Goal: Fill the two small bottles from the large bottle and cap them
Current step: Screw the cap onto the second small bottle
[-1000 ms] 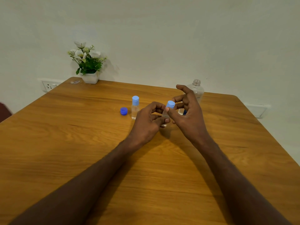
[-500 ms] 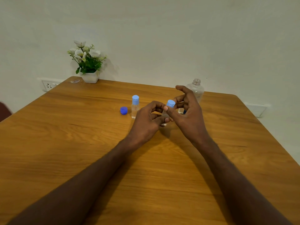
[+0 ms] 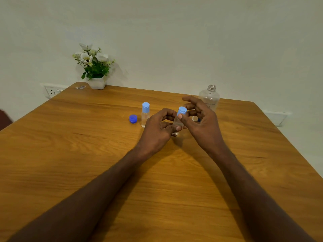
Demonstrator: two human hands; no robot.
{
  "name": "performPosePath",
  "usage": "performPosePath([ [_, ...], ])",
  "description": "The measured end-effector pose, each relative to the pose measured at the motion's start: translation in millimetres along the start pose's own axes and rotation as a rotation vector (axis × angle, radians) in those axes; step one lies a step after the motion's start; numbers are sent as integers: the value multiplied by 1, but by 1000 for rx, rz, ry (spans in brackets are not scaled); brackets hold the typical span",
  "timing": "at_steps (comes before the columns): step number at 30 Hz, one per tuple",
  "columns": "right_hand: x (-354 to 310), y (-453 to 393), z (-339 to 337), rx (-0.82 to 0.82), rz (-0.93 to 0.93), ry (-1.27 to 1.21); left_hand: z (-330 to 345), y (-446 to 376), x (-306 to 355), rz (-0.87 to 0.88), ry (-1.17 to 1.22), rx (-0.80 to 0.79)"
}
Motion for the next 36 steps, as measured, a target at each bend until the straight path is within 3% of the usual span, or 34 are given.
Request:
performPosePath([
  [7, 15, -4, 2, -97, 129, -110, 6, 1, -10, -56, 83, -45],
  [11, 21, -6, 6, -165, 173, -214, 13, 3, -9, -67, 27, -150],
  [15, 19, -2, 13, -290, 146, -148, 13, 5, -3, -50, 64, -178],
  [19, 12, -1, 10, -182, 101, -130, 9, 6, -2, -47, 9, -142],
  [26, 25, 9, 17, 153, 225, 3, -1, 8, 6, 86, -301, -35],
  [28, 29, 6, 20, 82, 259, -44, -2, 8, 3, 53, -259, -40],
  [31, 27, 5, 28, -190, 300, -272, 1, 5, -2, -13, -91, -149],
  [36, 22, 6, 32, -355, 279, -223, 10, 8, -6, -99, 103, -277],
])
Point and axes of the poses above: each hand's wrist, its own y-axis away from the middle knuckle, its own z-axis out of the palm, x = y × z, the point moved 10 cm from there along -y, towards the middle knuckle, and after that the axes turned 11 degrees about z, right-handed, at the moved point
